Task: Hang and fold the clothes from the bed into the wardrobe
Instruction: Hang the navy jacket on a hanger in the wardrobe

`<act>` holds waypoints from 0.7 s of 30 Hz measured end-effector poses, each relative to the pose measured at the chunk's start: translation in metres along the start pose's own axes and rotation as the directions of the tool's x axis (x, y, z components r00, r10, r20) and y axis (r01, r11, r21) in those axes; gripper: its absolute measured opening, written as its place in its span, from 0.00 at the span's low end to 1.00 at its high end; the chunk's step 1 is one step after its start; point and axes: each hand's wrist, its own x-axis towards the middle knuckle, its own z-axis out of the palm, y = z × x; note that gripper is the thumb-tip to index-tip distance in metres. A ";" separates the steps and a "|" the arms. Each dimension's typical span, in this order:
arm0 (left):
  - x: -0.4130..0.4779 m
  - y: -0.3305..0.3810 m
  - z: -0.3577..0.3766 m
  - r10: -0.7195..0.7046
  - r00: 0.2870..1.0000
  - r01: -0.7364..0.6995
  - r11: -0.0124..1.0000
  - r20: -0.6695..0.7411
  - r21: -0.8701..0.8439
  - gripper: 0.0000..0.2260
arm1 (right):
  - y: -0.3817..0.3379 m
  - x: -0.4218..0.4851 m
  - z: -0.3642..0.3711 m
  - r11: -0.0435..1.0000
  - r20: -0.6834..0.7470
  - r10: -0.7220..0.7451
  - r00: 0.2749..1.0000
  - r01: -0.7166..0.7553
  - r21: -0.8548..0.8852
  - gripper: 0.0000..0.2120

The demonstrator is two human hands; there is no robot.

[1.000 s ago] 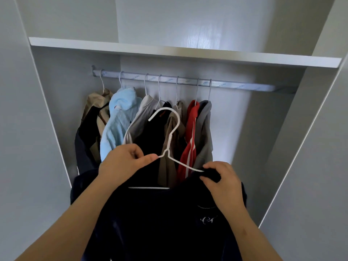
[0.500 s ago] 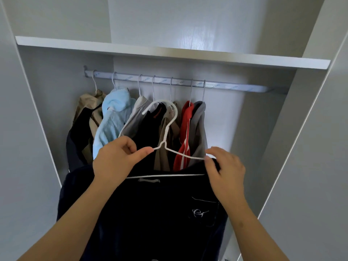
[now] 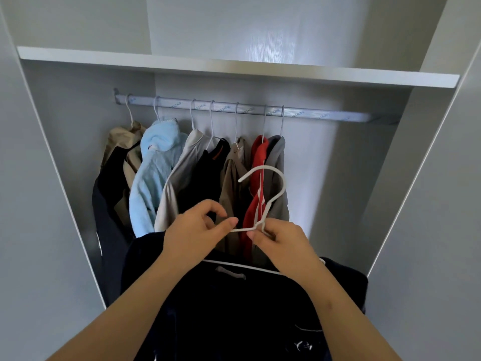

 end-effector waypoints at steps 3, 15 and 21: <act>-0.005 -0.001 0.011 0.094 0.994 -0.081 0.979 -0.064 0.187 0.15 | 0.009 -0.008 -0.007 0.965 0.043 0.188 0.981 -0.193 0.176 0.13; -0.018 0.000 0.067 -0.056 0.976 0.080 0.991 0.211 -0.109 0.10 | 0.044 -0.076 -0.030 0.753 0.127 0.575 0.808 -0.583 0.304 0.16; -0.025 0.008 0.103 -0.082 0.953 0.123 0.984 0.291 -0.127 0.08 | 0.064 -0.111 -0.037 0.635 0.096 0.701 0.707 -0.680 0.366 0.14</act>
